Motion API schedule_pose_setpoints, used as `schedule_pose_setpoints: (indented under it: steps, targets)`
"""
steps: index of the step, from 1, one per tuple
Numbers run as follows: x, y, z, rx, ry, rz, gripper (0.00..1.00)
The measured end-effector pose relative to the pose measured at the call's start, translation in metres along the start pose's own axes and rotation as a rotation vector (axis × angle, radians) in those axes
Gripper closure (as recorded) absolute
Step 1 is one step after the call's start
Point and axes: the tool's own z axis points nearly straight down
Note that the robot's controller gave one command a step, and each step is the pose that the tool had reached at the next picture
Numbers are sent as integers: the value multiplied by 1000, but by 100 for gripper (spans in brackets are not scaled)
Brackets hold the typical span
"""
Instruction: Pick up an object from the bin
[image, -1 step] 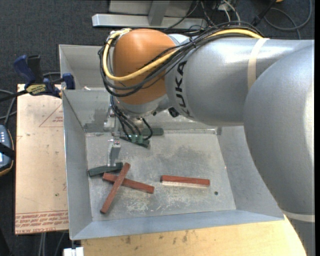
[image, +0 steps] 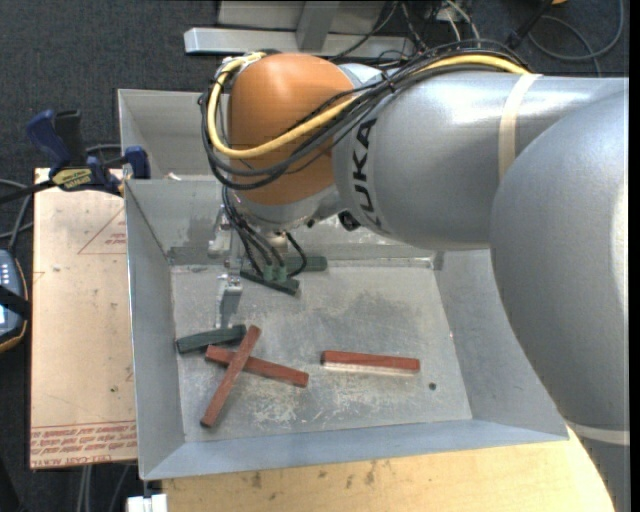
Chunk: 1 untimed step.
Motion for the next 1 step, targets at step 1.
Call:
schedule_pose_setpoints:
  steps: [1]
  targets:
    - [26,-7,54,0,-2,-98,0]
